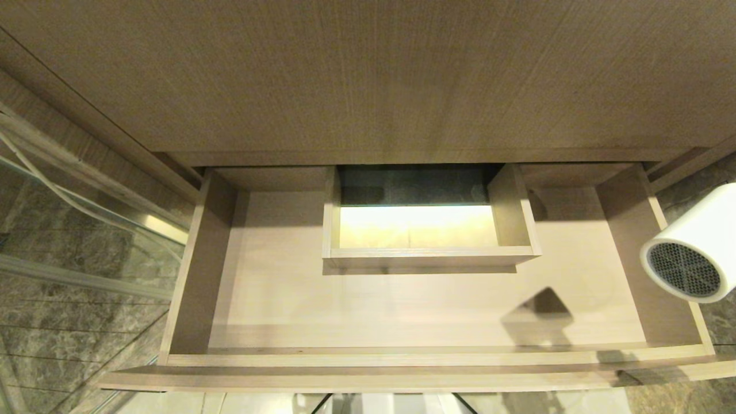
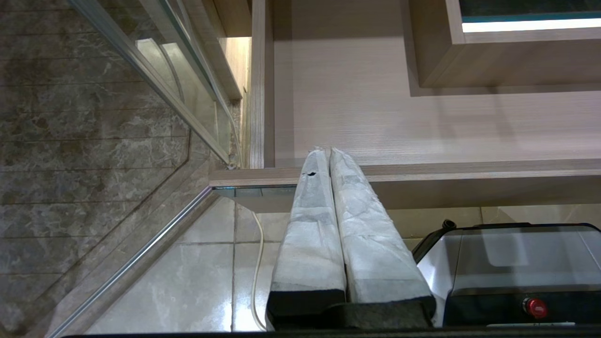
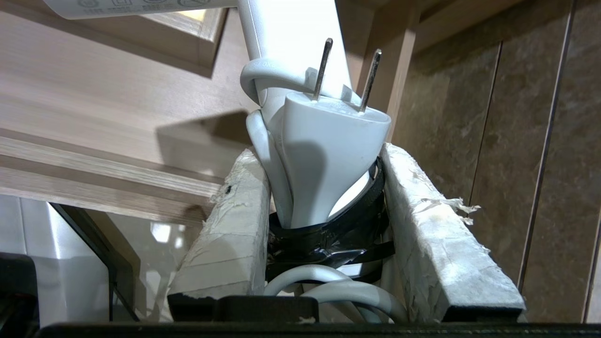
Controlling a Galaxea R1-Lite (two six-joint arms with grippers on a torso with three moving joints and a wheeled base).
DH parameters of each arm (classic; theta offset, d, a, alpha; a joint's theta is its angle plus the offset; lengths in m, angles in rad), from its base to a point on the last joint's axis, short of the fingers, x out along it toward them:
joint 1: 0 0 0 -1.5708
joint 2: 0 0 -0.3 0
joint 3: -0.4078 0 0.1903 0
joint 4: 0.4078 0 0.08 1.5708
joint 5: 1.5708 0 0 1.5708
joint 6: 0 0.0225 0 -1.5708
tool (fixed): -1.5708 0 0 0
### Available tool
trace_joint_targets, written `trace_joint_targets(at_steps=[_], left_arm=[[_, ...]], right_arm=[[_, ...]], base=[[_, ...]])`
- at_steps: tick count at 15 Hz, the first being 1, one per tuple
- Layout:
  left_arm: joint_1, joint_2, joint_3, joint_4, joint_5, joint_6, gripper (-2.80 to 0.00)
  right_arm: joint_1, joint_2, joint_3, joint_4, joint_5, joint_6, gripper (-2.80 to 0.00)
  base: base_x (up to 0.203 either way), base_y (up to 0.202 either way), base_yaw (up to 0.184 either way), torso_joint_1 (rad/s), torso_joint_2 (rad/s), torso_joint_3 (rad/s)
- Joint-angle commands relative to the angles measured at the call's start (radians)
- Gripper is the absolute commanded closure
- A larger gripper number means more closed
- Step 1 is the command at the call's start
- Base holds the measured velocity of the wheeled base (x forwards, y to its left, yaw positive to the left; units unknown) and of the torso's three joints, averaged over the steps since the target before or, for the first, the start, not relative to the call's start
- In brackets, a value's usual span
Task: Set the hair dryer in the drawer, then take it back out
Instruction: Place it on the countertop
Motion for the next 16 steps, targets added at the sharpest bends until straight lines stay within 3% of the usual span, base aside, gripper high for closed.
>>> trace_joint_targets(at_steps=[1,7,16], left_arm=[[0.0,0.0,0.002,0.0,0.0,0.0,0.0],[0.0,0.0,0.002,0.0,0.0,0.0,0.0],[0.0,0.0,0.002,0.0,0.0,0.0,0.0]], right_arm=[[0.028,-0.043,0.015,-0.004,0.001,-0.003,0.0],[0.032,-0.056,0.017,-0.002,-0.001,0.0,0.0],[0.033,-0.064,0.017,0.0,-0.001,0.0,0.0]], base=[[0.0,0.0,0.0,0.0,0.0,0.0],[0.0,0.0,0.0,0.011,-0.01,-0.005],[0.0,0.0,0.0,0.186,-0.45,-0.185]])
